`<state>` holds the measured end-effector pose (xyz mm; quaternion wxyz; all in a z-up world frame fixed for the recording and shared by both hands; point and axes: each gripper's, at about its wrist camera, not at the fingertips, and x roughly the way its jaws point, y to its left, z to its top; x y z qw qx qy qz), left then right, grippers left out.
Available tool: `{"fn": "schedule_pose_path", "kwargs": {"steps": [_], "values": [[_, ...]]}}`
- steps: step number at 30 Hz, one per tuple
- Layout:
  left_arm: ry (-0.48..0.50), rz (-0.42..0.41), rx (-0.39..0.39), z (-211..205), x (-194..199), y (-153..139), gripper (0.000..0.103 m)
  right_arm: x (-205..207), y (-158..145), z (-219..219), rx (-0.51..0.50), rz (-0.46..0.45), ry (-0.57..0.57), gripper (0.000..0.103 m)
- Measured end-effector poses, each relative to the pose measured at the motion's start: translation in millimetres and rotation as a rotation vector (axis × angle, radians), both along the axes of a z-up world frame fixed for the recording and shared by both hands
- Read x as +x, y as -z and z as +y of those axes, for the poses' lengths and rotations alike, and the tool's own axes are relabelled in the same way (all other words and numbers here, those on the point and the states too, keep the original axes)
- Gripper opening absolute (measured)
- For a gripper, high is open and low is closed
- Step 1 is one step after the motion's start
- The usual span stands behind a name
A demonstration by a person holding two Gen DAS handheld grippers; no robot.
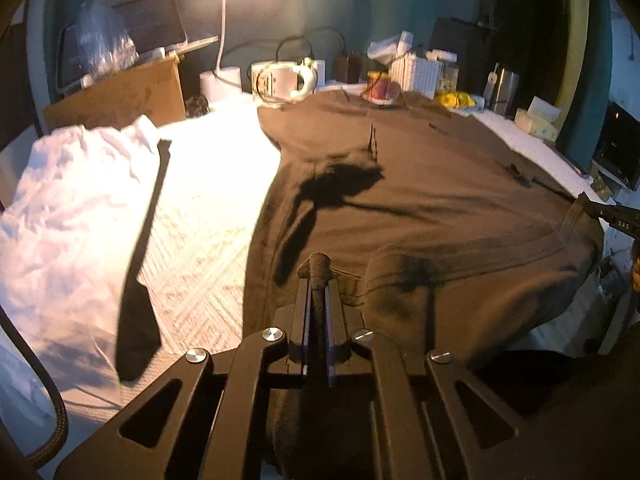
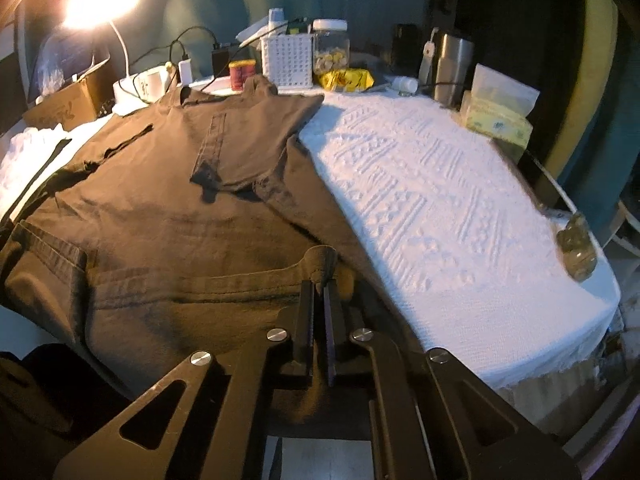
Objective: Fold small clothes
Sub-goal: 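Grasp the hem of the T-shirt with both grippers, then lift the hem with both grippers and fold it toward the collar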
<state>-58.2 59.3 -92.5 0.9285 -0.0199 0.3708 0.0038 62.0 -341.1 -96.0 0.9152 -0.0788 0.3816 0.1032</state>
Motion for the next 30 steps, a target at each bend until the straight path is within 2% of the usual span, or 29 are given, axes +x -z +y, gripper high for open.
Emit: {"fn": "schedule_pose_path", "kwargs": {"steps": [8, 16, 30], "values": [[-0.024, -0.085, 0.003, 10, -2, -31, 0.004, -6, -29, -5, 0.018, -0.069, 0.011, 0.005], [-0.028, -0.122, 0.006, 13, -2, -45, 0.004, -7, -57, -10, 0.041, -0.141, 0.031, 0.005], [-0.081, -0.210, 0.026, 28, 7, -77, 0.004, 1, -87, -26, 0.079, -0.208, 0.069, 0.005]]}}
